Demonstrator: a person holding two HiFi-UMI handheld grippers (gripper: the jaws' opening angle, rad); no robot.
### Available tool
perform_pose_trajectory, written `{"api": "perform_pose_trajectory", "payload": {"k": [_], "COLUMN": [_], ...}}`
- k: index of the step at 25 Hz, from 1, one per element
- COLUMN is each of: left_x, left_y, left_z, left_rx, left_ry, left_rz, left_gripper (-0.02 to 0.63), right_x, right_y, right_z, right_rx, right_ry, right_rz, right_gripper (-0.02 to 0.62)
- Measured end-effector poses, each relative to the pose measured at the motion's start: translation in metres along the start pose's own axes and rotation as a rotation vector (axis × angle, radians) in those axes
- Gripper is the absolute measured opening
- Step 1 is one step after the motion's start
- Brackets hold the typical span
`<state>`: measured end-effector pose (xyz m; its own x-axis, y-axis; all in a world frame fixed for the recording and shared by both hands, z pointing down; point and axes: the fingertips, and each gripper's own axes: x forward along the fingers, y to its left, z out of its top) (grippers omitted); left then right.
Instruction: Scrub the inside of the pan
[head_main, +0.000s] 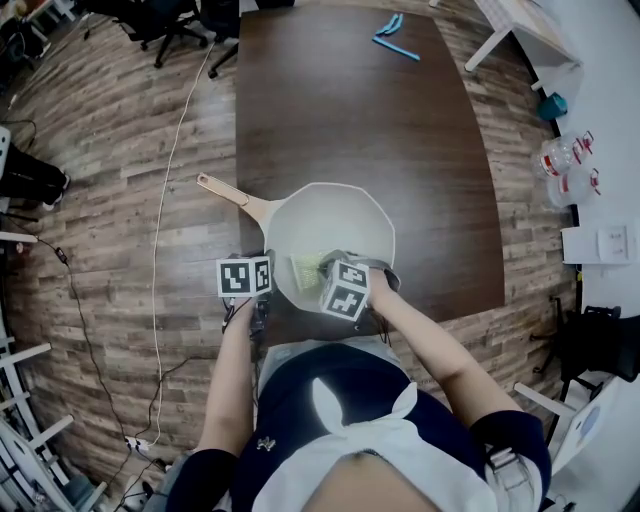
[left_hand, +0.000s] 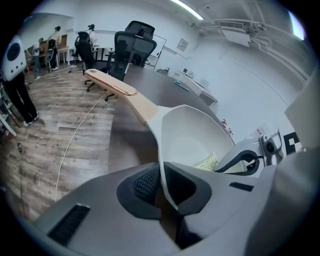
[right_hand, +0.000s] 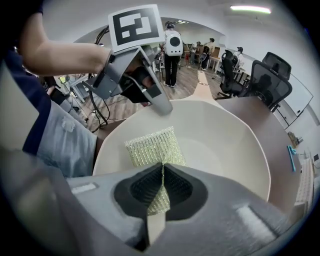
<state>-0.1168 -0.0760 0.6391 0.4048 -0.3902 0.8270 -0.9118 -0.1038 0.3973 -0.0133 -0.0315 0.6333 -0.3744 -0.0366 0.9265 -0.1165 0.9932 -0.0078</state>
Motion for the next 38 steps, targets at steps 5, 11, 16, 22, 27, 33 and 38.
{"api": "perform_pose_trajectory", "payload": {"k": [5,11,16,22,27,33,38], "left_x": [0.003,0.003,0.004,0.004,0.005,0.006,0.007], "left_y": [0.003,0.004,0.004,0.006,0.004,0.004,0.002], "left_z": [0.005,0.007,0.007,0.008,0.010,0.011,0.011], "left_rx": [0.023,0.003,-0.006,-0.004,0.008,0.016,0.023], "left_ry": [0.012,0.024,0.028,0.030,0.040,0.047,0.049], "left_rz": [0.030,0.027,0.031,0.031,0.034,0.023,0.010], "left_gripper": [0.017,0.016,0.016,0.016,0.015,0.015,0.017], "right_x": [0.013,0.027,0.041,0.043,0.046,0.056,0.059], "right_y": [0.007,0.026,0.043,0.039,0.032,0.014,0.006], "right_z": [0.004,0.015,0.019,0.028,0.038,0.049,0.050], "right_rx": [-0.011,0.033,0.067,0.097,0.112,0.084,0.094], "right_ry": [0.007,-0.017,-0.020,-0.050,-0.102,-0.136,-0.153], "right_rz": [0.049,0.174,0.229,0.249,0.245,0.156,0.141], "right_gripper": [0.008,0.008,0.008,0.008,0.008,0.008,0.008]}}
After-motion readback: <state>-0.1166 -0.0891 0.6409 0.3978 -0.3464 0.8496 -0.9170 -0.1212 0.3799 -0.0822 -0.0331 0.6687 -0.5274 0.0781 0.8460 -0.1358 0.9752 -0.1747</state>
